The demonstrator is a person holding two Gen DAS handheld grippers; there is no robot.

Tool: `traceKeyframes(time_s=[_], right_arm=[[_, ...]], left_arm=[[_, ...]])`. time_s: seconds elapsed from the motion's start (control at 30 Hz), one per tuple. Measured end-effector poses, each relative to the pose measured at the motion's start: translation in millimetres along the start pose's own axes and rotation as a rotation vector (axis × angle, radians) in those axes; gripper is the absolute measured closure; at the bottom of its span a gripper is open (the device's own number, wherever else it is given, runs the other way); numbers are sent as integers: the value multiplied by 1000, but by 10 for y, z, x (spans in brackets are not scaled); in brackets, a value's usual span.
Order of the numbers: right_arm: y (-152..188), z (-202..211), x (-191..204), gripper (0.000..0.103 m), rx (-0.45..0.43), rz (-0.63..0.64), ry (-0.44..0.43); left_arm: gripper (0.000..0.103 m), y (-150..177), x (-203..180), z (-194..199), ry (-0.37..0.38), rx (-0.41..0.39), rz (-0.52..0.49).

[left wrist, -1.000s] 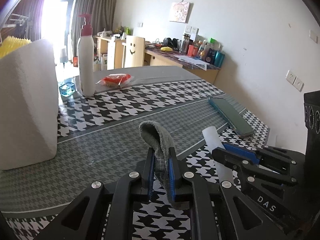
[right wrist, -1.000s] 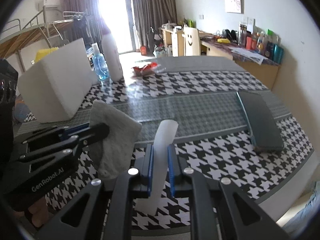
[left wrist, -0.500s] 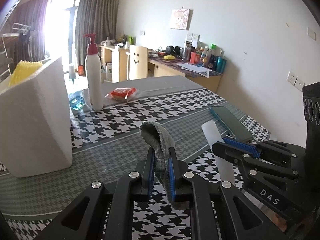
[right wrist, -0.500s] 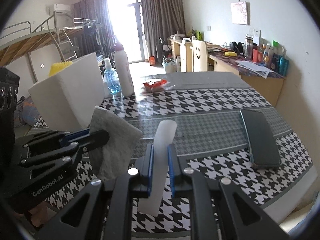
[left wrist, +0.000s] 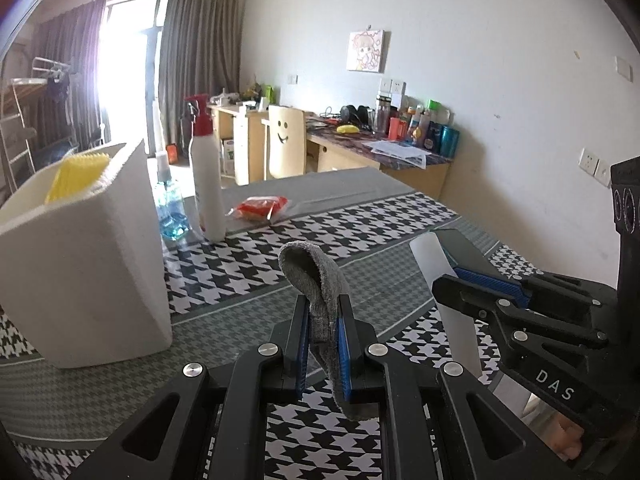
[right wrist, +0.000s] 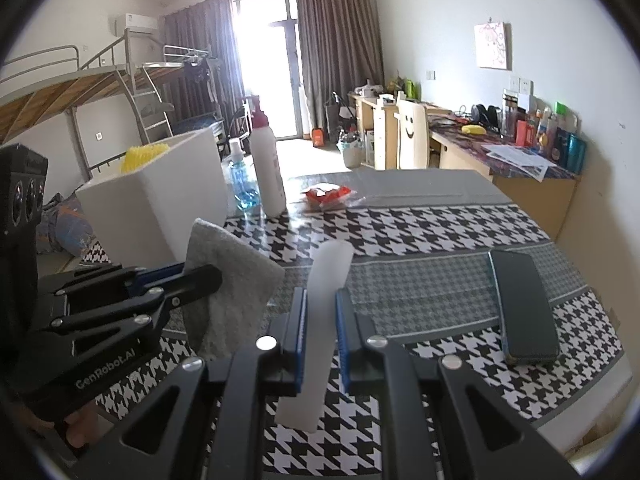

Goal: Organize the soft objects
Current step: 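Carry the grey towel and white roll with both tools over the white foam box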

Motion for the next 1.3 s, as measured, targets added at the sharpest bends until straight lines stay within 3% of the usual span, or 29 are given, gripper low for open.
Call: traceKeyframes(time_s=[1.3], right_arm=[[-315,59,183,86,-78,54,-48]], left_arm=[[90,-315,227,244,-78,-79,-11]])
Point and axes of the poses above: each gripper's, at about its wrist camera, not at the fingertips, and z roughly against the way its jaws point, x to its left, y to its underside, the point moved 7 cm from there along -z, roughly the way its jaws point, and after that the axes turned 4 degrees about x, right-handed, at the moved point
